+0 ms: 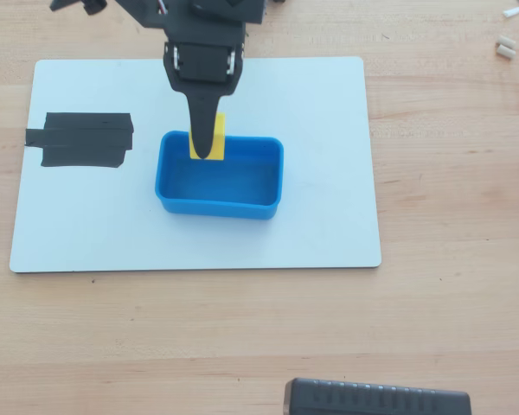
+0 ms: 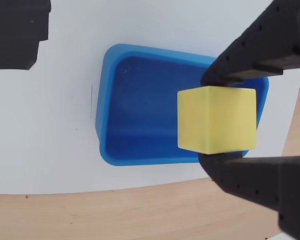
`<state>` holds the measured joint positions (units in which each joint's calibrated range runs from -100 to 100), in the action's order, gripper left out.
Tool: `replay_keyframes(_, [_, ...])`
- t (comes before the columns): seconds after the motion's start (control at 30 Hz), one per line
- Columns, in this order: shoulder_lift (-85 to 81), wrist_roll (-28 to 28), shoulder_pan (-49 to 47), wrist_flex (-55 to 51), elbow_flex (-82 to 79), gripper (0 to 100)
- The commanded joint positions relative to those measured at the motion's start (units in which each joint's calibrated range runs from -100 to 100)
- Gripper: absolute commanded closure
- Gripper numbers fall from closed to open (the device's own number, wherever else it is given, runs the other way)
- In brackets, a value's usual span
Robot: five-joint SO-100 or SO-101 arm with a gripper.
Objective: Pick up yellow cube and drop it in the blue rectangular bin
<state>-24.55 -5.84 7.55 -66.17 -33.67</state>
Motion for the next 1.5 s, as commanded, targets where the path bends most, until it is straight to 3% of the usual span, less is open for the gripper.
replay_keyframes(0.0, [-2.7, -0.6, -0.4, 3.6, -2.4, 89])
replay_keyframes(0.13, [-3.2, -1.2, -0.1, 3.2, -2.7, 72])
replay_keyframes(0.3, [-4.4, -1.3, 0.3, 2.9, -3.5, 65])
replay_keyframes(0.37, [-6.0, -1.2, 0.3, 2.2, -3.9, 68])
replay_keyframes(0.7, [-29.8, -0.7, 1.1, -1.5, -19.0, 100])
replay_keyframes(0.9, [-40.2, -0.6, -4.5, -1.5, -29.5, 100])
replay_keyframes(1.47, [-56.6, -0.9, -6.9, 4.5, -51.8, 100])
